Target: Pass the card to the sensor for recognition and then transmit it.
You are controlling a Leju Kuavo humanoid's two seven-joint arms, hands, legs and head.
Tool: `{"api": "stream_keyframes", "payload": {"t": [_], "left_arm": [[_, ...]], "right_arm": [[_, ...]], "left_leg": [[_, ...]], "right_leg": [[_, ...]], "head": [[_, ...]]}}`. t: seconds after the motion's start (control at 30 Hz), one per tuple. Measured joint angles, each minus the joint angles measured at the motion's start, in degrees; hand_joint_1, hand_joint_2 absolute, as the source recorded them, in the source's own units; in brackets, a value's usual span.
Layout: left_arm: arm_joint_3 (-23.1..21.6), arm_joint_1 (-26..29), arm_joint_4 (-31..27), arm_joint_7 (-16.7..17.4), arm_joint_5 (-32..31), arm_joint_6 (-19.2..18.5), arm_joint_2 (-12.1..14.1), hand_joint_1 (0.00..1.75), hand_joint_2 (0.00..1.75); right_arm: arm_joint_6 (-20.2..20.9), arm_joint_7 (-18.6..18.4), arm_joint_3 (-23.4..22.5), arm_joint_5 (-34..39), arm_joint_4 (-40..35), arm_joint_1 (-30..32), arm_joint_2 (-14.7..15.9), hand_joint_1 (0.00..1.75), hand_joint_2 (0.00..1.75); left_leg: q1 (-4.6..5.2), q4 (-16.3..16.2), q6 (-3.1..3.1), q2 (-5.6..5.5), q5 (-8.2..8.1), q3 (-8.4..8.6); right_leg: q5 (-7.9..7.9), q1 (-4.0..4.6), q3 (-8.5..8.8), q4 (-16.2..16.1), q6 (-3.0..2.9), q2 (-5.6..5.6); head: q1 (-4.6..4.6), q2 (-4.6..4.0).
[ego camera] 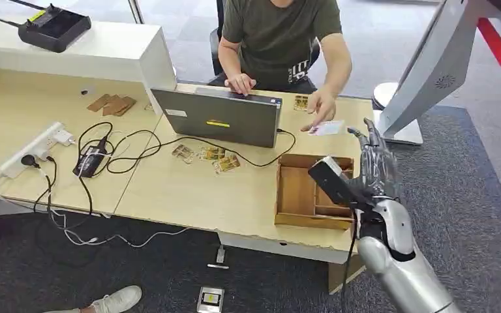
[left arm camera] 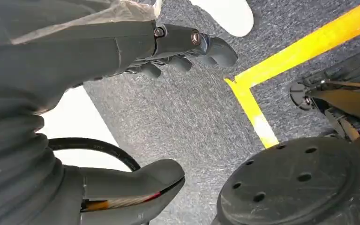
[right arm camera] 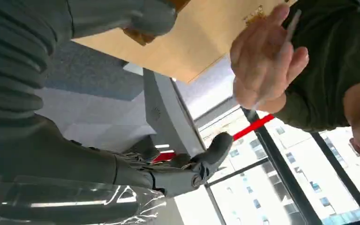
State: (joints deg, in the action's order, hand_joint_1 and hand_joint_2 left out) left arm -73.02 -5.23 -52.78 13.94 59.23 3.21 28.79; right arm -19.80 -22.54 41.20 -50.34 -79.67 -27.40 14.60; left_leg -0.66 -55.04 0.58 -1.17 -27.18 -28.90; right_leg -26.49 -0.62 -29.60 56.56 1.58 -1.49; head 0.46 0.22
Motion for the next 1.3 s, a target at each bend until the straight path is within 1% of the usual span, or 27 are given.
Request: {"api": "stream_keyframes", "payload": {"t": [0.13,0.27,0.37,0.43,0.5,0.6,0.67,0.8,0.97,1.1,1.3], "left_arm": [[0.79,0.58,0.00,0.02,1.07,0.53,-0.20,0.00,1.75],[1.62,0.94,0.09,-0.11,1.46,1.01,-0.48,0.00,1.75],[2.25,1.24,0.22,-0.22,1.81,1.18,-0.77,0.00,1.75],[2.86,1.48,0.48,-0.31,2.18,1.20,-1.03,0.00,1.75],[3.30,1.47,0.68,-0.46,2.51,1.38,-1.27,0.00,1.75],[4.20,1.67,1.01,-0.50,3.06,1.42,-1.71,0.00,1.75],[4.63,1.76,1.20,-0.50,3.19,1.42,-1.97,0.00,1.75],[5.68,1.89,1.44,-0.20,3.54,1.53,-2.54,0.00,1.75],[6.43,2.04,1.49,0.44,4.24,1.90,-2.99,0.00,1.75],[6.69,2.11,1.42,1.14,4.24,2.38,-3.08,0.00,1.75],[6.80,2.12,1.33,1.66,4.24,2.73,-3.08,0.00,1.75]], "right_arm": [[-0.33,-0.96,-0.94,-6.55,-5.48,5.42,1.40,0.00,1.75],[0.32,-0.92,-2.66,-10.29,-11.51,11.65,2.40,0.00,1.75],[2.50,-0.70,-4.35,-12.26,-16.46,16.36,3.37,0.00,1.75],[4.74,-0.26,-5.46,-13.39,-19.73,18.87,3.87,0.00,1.75],[6.73,0.07,-6.01,-14.22,-21.63,20.39,4.46,0.00,1.75],[8.15,0.59,-6.32,-13.28,-23.38,22.37,4.90,0.00,1.75],[8.52,0.70,-6.25,-12.87,-23.34,22.87,5.11,0.00,1.75],[11.81,-0.22,-5.81,-13.50,-22.18,22.92,5.29,0.00,1.75],[14.38,-1.24,-4.87,-13.15,-17.89,21.83,4.85,0.00,1.75],[14.73,-1.35,-4.37,-12.19,-13.39,20.68,4.06,0.00,1.75],[13.53,-1.81,-3.61,-10.16,-6.56,18.13,3.28,0.00,1.75]], "left_leg": [[-0.01,0.00,0.01,-0.02,-0.02,-0.01],[-0.01,0.00,-0.02,-0.02,-0.06,0.00],[-0.01,0.01,-0.03,-0.01,-0.07,-0.02],[-0.01,0.01,-0.03,-0.01,-0.07,-0.03],[-0.01,0.01,-0.03,0.01,-0.07,0.00],[-0.01,0.01,-0.03,0.00,-0.06,-0.01],[-0.01,0.01,-0.03,0.00,-0.06,0.00],[-0.01,0.01,-0.03,0.00,-0.06,-0.01],[-0.01,0.01,-0.03,0.00,-0.06,-0.02],[-0.01,0.01,-0.03,0.00,-0.06,-0.03],[-0.01,0.01,-0.03,0.00,-0.06,-0.03]], "right_leg": [[-0.01,0.01,0.00,-0.02,0.01,0.00],[-0.01,0.01,0.00,-0.04,0.00,-0.01],[-0.02,0.01,0.02,-0.06,0.01,0.00],[-0.02,0.01,0.00,-0.06,0.00,-0.01],[-0.02,0.01,0.01,-0.06,0.00,-0.04],[-0.02,0.01,0.03,-0.06,0.00,-0.03],[-0.01,0.01,0.03,-0.06,0.00,-0.03],[-0.01,0.01,0.05,-0.05,0.00,-0.03],[-0.01,0.01,0.05,-0.04,0.00,-0.03],[-0.01,0.01,0.04,-0.03,0.00,-0.02],[-0.02,0.02,0.04,-0.03,0.00,-0.02]], "head": [[0.00,0.00],[0.00,0.00],[0.02,0.00],[0.00,0.00],[0.00,0.00],[0.00,0.00],[0.00,0.00],[0.00,0.00],[0.00,0.00],[-0.02,0.00],[0.00,0.00]]}}
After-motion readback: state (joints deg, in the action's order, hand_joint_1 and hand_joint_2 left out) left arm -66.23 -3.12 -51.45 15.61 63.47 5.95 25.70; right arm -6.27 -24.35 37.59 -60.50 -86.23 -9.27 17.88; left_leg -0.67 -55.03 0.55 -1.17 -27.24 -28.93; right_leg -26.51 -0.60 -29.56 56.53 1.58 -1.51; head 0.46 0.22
